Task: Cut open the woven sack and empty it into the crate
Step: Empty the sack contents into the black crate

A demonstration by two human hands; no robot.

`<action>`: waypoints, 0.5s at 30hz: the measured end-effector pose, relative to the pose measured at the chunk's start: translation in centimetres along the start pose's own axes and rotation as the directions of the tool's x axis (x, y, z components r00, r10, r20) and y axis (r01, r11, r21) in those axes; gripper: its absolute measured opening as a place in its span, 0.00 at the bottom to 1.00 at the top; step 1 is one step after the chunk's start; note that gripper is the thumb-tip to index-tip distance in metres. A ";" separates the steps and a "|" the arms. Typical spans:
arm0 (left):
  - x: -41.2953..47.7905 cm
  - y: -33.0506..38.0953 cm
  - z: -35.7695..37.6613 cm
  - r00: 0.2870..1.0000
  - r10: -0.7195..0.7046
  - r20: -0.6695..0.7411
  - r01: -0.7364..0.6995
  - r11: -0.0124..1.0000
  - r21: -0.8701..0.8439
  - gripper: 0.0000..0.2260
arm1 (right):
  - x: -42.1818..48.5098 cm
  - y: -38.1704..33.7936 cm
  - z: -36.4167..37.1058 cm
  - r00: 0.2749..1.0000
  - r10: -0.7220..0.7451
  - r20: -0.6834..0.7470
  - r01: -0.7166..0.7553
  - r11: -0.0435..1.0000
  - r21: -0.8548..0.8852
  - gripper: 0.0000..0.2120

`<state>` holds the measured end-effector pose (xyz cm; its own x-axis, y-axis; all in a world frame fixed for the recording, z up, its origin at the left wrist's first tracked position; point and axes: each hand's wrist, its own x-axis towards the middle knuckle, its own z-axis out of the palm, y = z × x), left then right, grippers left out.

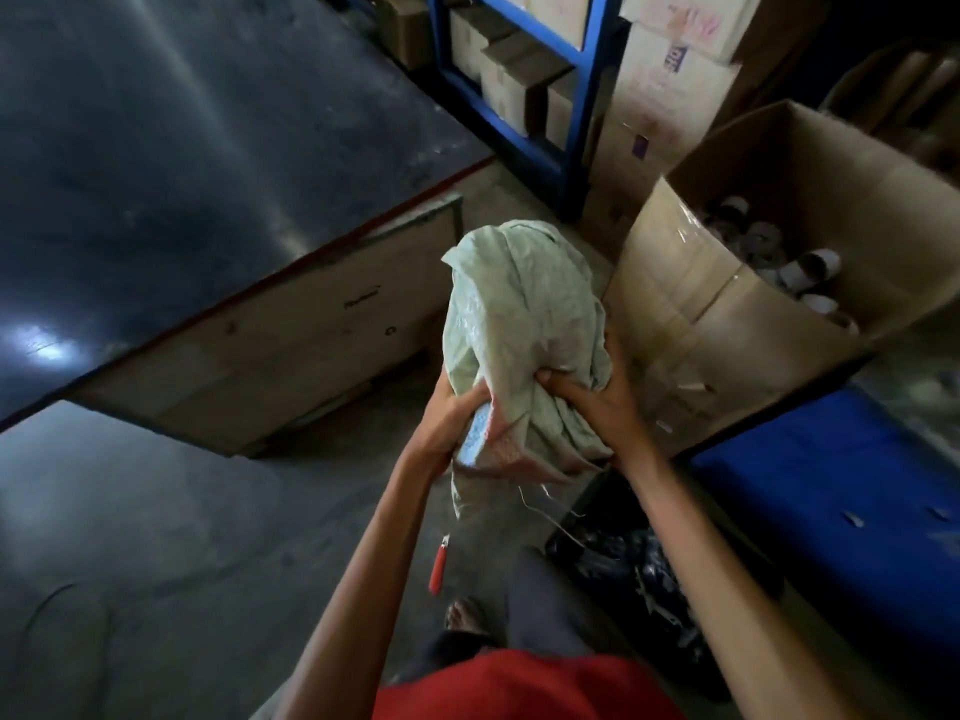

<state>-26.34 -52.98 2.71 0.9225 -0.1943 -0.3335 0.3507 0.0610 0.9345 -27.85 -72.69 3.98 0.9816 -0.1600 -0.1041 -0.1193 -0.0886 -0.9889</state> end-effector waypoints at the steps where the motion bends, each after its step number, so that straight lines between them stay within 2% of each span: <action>1: 1.0 0.1 -0.8 1.000 -0.013 -0.013 0.013 1.000 0.004 0.45 | 1.0 0.0 0.7 1.000 0.008 0.002 -0.008 1.000 -0.008 0.39; 6: 7.8 -0.1 -3.2 0.996 -0.082 -0.035 0.081 0.997 -0.015 0.49 | 8.2 1.5 3.2 0.997 0.076 0.024 -0.074 0.995 -0.068 0.38; 9: 14.1 -1.4 -4.3 0.988 -0.141 -0.065 0.140 0.990 -0.019 0.47 | 14.2 3.9 4.0 0.993 0.117 0.030 -0.112 0.986 -0.120 0.37; 15: 30.8 -8.6 -6.5 0.949 -0.287 -0.128 0.290 0.957 0.003 0.49 | 30.0 15.2 5.8 0.967 0.241 0.079 -0.209 0.935 -0.286 0.38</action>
<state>0.09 -53.15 -16.36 0.7957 -0.0764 -0.6008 0.6025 -0.0005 0.7981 0.64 -73.09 -14.84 0.9327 -0.0989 -0.3469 -0.3596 -0.3306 -0.8726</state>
